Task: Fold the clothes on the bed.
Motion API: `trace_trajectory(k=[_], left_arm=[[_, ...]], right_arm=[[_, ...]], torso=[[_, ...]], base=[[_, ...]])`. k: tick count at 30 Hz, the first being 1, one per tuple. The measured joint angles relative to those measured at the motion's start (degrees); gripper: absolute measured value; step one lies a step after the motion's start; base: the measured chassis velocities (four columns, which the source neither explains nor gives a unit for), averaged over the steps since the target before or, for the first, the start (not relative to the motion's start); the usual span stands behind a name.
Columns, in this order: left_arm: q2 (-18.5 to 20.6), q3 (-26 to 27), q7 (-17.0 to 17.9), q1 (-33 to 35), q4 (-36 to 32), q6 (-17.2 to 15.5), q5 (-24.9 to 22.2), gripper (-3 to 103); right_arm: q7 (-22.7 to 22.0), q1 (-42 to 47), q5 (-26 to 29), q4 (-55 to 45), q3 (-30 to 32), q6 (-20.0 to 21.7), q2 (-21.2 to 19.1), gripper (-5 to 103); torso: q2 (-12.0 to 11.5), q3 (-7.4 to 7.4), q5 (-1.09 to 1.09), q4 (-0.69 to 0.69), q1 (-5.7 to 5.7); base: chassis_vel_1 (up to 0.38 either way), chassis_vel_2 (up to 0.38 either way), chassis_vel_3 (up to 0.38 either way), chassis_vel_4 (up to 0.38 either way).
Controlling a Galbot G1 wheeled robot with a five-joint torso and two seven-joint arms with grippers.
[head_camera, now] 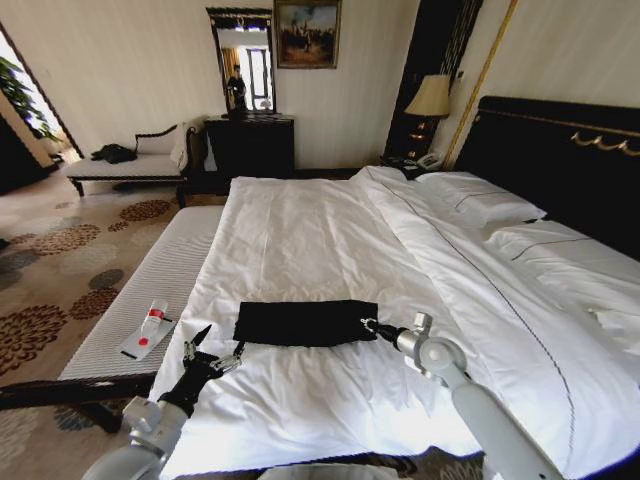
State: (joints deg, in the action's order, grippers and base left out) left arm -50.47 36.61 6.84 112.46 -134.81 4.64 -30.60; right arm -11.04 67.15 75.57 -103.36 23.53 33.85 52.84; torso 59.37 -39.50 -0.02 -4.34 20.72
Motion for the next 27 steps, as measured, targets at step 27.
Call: trace_trajectory(k=[27], left_arm=[[0.0, 0.0, 0.0, 0.0, 0.0, 0.0, 0.0, 100]], right_arm=[[0.9, -1.7, -5.7, 2.0, 5.3, 1.7, -11.2, 5]], torso=[[0.0, 0.00, -0.02, 0.00, 0.00]], base=[[0.000, 0.000, 0.000, 0.000]])
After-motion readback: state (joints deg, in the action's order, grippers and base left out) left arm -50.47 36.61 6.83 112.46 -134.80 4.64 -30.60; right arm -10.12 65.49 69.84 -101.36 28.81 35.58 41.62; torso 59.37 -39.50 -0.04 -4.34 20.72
